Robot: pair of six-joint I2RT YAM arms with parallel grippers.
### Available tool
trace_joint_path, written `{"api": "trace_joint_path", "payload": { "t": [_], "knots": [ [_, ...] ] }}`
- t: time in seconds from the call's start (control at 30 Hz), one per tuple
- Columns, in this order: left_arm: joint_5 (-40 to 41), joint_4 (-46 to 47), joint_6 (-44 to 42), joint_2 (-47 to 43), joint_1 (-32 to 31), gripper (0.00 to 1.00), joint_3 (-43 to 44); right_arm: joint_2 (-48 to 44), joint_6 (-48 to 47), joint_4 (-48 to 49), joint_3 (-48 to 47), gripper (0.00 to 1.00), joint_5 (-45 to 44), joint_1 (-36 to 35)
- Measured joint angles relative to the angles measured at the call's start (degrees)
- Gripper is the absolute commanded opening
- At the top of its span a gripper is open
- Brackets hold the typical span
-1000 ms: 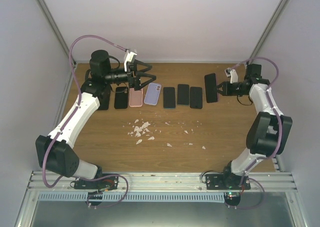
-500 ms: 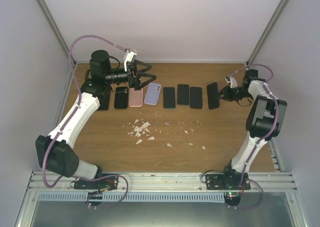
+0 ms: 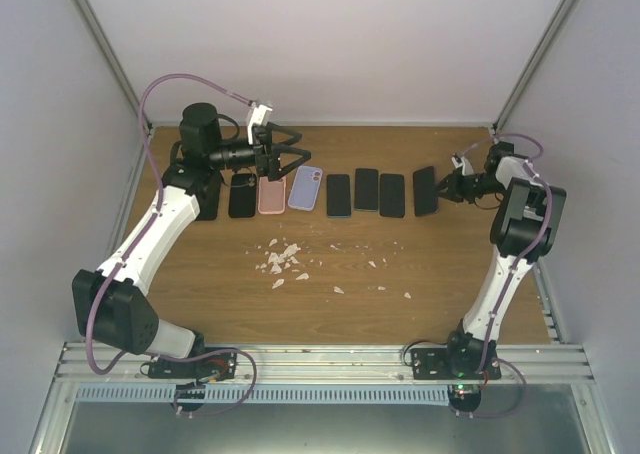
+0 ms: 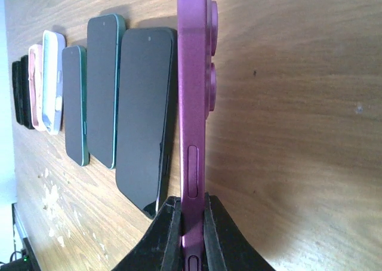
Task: Take the phone out of the phone case
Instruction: Place the phone at the center of the board.
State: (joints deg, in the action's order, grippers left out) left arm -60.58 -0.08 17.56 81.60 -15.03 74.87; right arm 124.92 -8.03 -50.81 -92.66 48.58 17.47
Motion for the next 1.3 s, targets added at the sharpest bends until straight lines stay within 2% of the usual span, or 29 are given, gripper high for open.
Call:
{"api": "trace_joint_path", "payload": {
  "t": [0.1,0.23,0.53,0.9,1.2,1.3],
  "knots": [
    [0.0,0.4,0.3,0.0,0.1,0.99,0.0,1.6,0.4,-0.4,-1.6,0.05,1.2,0.1],
    [0.0,0.7,0.9,0.1,0.2,0.99,0.0,2.7,1.4,-0.8,-2.3,0.11,2.3,0.5],
    [0.0,1.2,1.5,0.3,0.5,0.99,-0.1,3.5,2.5,-0.8,-2.8,0.31,2.6,0.8],
    [0.0,2.0,1.6,0.3,0.9,0.99,-0.6,3.4,2.7,-0.8,-2.9,0.65,1.2,0.8],
    [0.5,1.9,1.5,0.3,1.3,0.99,-0.9,2.0,2.4,-0.9,-2.9,0.79,-1.0,0.8],
    [0.7,1.5,1.4,0.0,1.3,0.99,-1.1,0.8,2.3,-1.0,-3.0,0.81,-1.5,0.8]
  ]
}}
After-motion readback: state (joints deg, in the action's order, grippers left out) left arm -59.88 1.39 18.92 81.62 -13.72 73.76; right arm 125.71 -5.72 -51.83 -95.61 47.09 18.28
